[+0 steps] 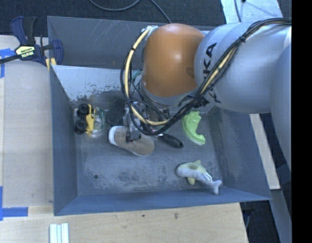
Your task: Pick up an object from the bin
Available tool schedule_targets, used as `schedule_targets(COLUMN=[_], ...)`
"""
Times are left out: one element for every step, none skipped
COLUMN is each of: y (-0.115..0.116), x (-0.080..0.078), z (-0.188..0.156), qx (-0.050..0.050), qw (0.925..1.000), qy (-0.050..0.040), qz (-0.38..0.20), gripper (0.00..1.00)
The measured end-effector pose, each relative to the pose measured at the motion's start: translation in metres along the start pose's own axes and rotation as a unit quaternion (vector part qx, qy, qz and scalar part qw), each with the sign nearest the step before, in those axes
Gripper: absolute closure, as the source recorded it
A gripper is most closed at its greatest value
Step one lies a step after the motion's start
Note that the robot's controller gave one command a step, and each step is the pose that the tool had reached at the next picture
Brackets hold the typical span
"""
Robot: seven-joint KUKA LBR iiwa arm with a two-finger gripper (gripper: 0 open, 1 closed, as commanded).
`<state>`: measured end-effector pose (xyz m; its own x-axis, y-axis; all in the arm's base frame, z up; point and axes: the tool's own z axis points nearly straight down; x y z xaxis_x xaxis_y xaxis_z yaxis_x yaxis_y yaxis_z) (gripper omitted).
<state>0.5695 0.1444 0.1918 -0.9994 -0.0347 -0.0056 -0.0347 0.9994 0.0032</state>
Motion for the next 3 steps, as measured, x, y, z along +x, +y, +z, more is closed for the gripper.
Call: schedule_targets(y=[0.0, 0.009, 0.009], x=[0.0, 0.0, 0.0], z=[0.0, -0.115, -0.115], qx=[0.0, 0.0, 0.0], qw=[1.0, 1.0, 1.0], qy=[0.0, -0.0011, -0.001], qz=[0.0, 0.006, 0.006], gripper=[1.0, 1.0, 1.0])
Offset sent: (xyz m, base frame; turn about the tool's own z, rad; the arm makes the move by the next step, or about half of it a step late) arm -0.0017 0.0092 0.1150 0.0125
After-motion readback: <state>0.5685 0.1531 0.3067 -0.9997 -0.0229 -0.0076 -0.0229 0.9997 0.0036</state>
